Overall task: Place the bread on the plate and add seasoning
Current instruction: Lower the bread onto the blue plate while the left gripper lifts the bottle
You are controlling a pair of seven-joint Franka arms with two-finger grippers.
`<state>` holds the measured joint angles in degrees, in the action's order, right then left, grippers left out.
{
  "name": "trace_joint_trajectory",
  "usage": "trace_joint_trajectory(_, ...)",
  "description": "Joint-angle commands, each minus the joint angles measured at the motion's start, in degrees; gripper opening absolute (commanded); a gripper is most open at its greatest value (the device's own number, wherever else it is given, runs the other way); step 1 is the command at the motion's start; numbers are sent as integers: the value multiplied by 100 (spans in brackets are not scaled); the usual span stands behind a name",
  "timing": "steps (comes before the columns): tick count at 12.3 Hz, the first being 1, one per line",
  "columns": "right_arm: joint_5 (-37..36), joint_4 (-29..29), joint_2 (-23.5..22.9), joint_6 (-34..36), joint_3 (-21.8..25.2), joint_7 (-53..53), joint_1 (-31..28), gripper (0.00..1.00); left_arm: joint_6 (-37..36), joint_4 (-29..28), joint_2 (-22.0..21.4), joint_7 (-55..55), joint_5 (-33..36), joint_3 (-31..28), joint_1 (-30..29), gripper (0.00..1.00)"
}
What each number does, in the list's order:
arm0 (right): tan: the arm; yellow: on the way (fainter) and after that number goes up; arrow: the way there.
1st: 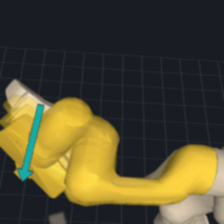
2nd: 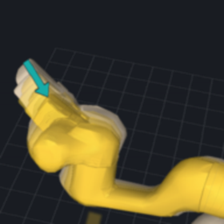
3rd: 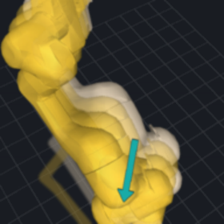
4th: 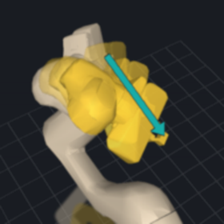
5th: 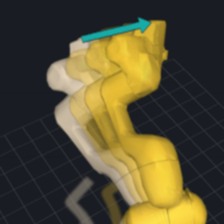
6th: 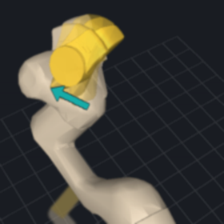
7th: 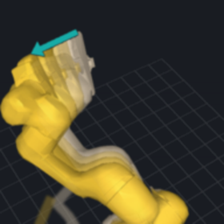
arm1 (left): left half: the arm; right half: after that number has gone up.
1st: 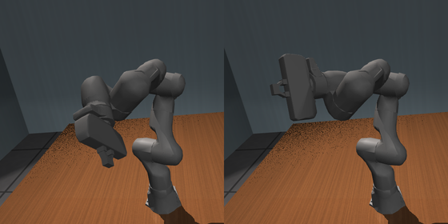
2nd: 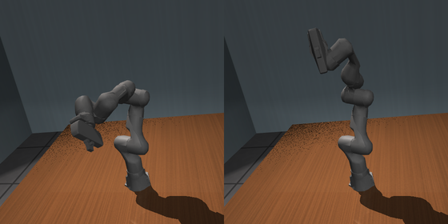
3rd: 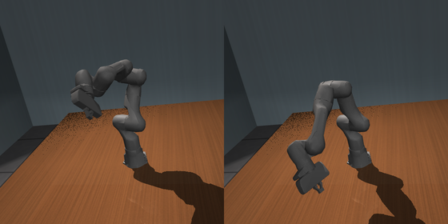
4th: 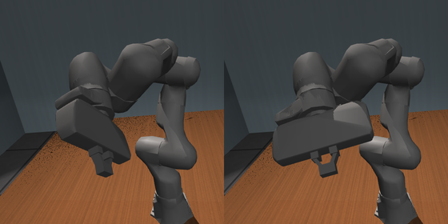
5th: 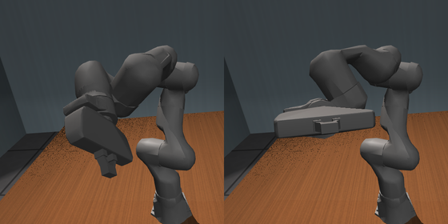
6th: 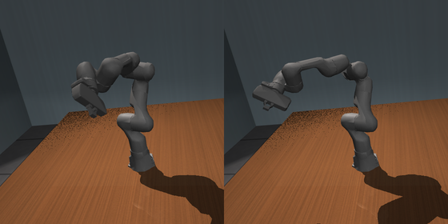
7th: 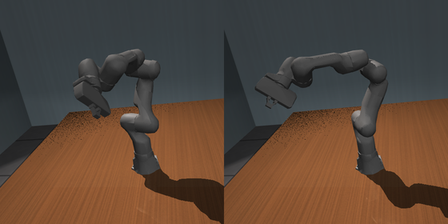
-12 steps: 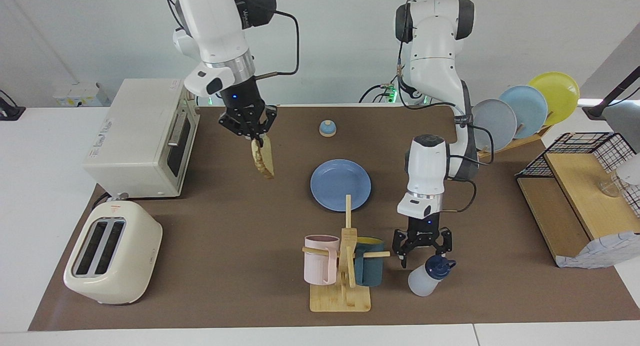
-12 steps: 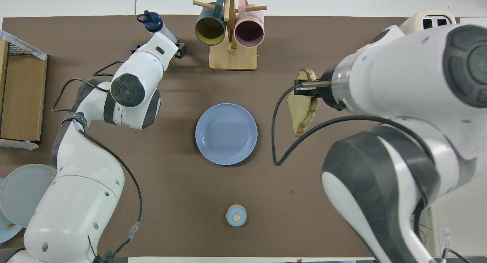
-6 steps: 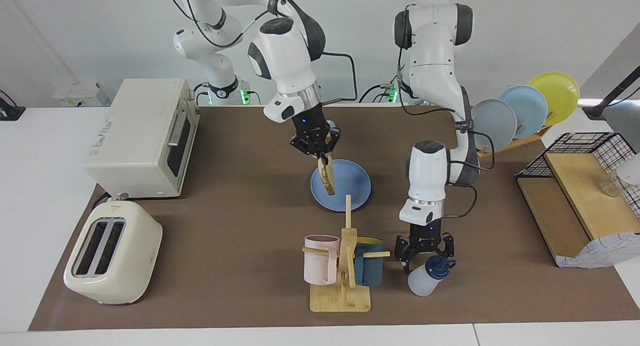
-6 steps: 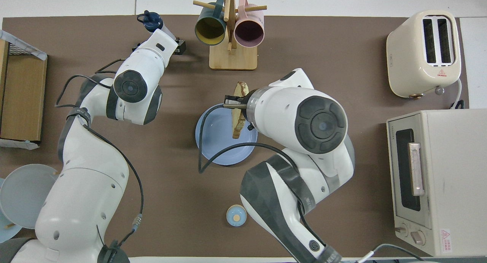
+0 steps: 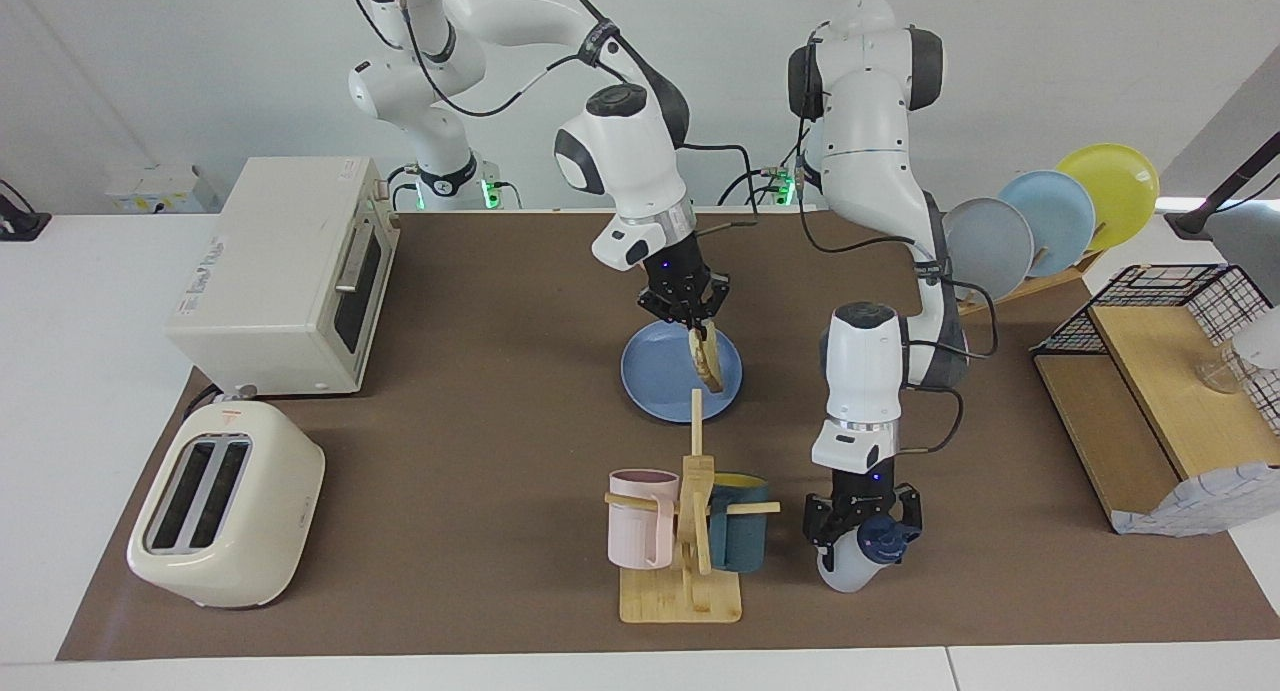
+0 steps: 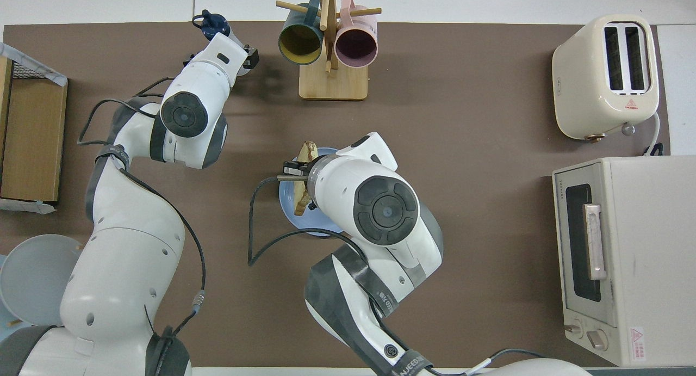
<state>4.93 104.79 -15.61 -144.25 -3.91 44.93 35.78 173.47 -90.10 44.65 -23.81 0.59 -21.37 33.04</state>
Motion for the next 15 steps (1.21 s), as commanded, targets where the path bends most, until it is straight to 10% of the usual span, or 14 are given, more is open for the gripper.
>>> trace_joint_trajectory(1, 78, 287, 137, -95, 31, 60, -9, 0, -6, 168, 105, -141, 73, -69, 70, 100)
trace_joint_trajectory(6, 17, 919, 366, -218, 48, 69, -79, 0, 11, 177, 105, -141, 73, -60, 53, 92)
trace_joint_trajectory(9, 16, 1324, 454, -499, 48, 69, -238, 0, 29, 168, 105, -124, 82, -60, 62, 9)
trace_joint_trajectory(10, 16, 1447, 506, -508, 57, 69, -325, 0, 38, 160, 105, -97, 82, -52, 18, 0)
trace_joint_trajectory(15, 16, 1738, 595, -683, 48, 112, -396, 11, -49, 168, -17, -9, 55, -25, -114, 0)
